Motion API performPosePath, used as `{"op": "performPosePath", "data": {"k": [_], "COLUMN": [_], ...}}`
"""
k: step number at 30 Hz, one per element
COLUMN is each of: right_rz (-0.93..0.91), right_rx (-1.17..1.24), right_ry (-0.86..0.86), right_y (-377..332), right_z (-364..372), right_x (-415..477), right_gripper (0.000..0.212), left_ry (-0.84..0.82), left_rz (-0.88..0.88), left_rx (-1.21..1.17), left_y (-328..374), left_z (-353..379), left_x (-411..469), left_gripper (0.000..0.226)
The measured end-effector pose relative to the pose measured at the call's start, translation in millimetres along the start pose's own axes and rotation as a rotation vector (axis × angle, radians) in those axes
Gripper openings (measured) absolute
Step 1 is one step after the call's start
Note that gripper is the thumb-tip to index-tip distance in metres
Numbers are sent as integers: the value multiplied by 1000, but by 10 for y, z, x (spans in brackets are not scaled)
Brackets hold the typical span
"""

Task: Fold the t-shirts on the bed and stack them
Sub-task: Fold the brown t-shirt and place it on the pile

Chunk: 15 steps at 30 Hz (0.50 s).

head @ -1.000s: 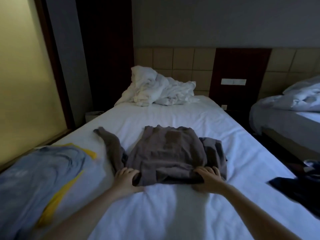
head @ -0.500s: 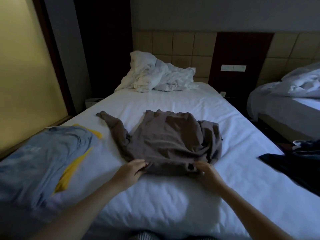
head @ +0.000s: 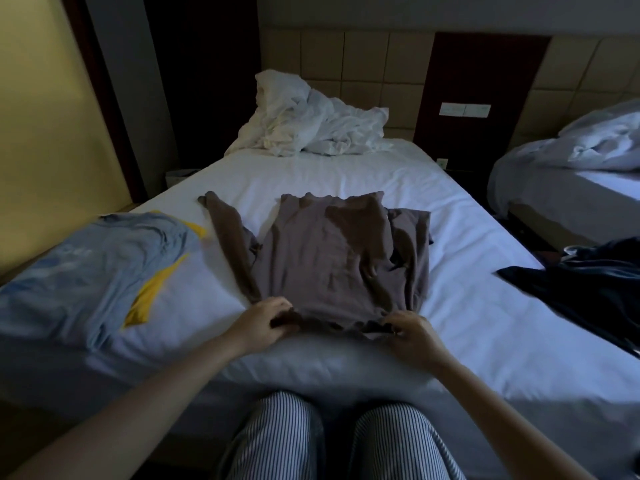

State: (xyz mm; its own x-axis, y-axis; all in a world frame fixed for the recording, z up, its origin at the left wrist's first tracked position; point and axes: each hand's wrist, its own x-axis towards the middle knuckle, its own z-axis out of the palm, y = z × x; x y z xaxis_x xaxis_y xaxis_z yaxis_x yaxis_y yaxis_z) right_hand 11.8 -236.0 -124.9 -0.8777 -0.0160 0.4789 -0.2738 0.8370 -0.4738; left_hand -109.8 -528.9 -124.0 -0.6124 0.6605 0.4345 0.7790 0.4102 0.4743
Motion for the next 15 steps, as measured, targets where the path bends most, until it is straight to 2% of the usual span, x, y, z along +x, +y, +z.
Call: {"op": "performPosePath", "data": {"k": [2,4,6,8,11,15], "right_rz": [170,242,230,213,317,508], "right_rx": [43,130,171,164,147,-17], "right_ry": [36,85,91,86,93,158], "right_y": [-46,-111,-160,-192,-201,-317], "right_z": [40,44,25,35,80,155], "right_x": [19,-44,-142,-213,-116,88], "right_gripper": [17,35,55,51,34,27], "left_ry": [-20,-5,-23,-49,-2,112], "left_rz": [-160,-234,-264,-265,-345,-497], "left_rx": [-181,-248,-246,-214,-203,13], "left_y": [92,105,124,161,223,352], "left_z": [11,58,94,105,127,187], "left_x": [27,-36,-131,-198,-111,76], "left_gripper": [7,23,18,6,23,40]}}
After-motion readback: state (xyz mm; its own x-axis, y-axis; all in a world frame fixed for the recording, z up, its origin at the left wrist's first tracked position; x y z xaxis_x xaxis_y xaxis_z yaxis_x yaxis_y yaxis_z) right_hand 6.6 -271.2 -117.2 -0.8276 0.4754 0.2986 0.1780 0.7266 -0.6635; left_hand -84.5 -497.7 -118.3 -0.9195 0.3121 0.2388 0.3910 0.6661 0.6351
